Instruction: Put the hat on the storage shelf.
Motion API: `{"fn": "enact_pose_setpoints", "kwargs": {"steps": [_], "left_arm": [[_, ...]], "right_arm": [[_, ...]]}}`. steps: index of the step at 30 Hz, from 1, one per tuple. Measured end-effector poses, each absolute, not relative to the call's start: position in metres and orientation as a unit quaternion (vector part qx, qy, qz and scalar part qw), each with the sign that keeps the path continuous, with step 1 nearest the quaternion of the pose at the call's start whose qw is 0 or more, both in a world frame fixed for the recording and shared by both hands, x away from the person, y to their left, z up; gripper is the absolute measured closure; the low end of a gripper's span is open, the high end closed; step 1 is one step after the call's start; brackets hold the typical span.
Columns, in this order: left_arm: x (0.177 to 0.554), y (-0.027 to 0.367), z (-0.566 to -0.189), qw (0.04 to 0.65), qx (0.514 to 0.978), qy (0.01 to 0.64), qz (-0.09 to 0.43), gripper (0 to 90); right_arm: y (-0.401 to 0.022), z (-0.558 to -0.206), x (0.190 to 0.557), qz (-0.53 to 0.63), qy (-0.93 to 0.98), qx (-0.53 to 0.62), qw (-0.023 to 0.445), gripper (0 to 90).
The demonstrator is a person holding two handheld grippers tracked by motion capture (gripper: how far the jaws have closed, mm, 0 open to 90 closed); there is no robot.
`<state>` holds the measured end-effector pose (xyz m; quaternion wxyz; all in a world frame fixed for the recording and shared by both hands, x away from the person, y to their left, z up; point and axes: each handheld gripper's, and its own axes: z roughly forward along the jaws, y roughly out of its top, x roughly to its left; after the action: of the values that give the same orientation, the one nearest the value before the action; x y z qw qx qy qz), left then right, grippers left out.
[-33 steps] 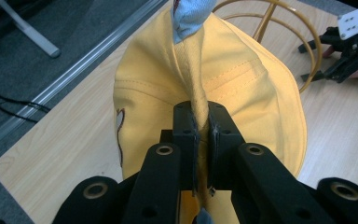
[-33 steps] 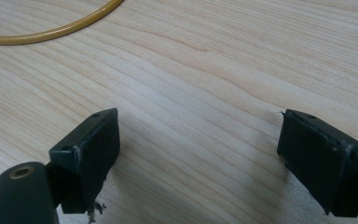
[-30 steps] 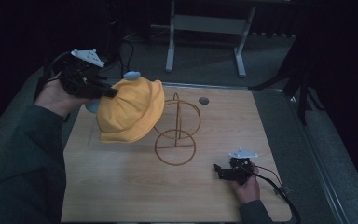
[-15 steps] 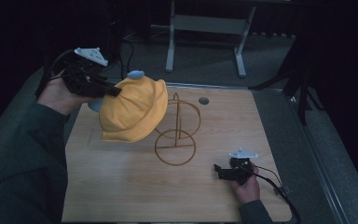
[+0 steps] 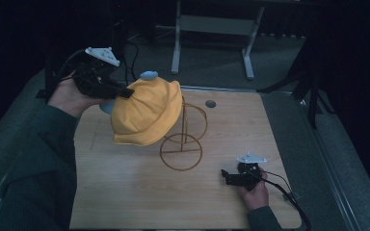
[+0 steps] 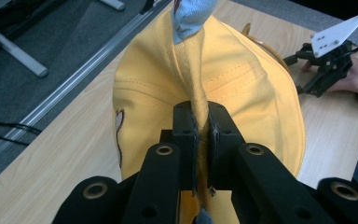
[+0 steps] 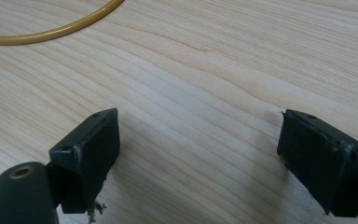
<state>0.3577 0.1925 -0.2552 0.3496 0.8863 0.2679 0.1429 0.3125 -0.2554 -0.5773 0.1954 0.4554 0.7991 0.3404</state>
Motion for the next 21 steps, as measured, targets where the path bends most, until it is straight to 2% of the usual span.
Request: {"fn": "enact_pose_setpoints", "kwargs": {"steps": [21], "left_arm": [[0.367, 0.156, -0.255, 0.349, 0.892, 0.251, 0.141, 83.7]], "right_arm": [[-0.255, -0.577, 0.312, 0.340, 0.799, 0.456, 0.195, 12.8]]}}
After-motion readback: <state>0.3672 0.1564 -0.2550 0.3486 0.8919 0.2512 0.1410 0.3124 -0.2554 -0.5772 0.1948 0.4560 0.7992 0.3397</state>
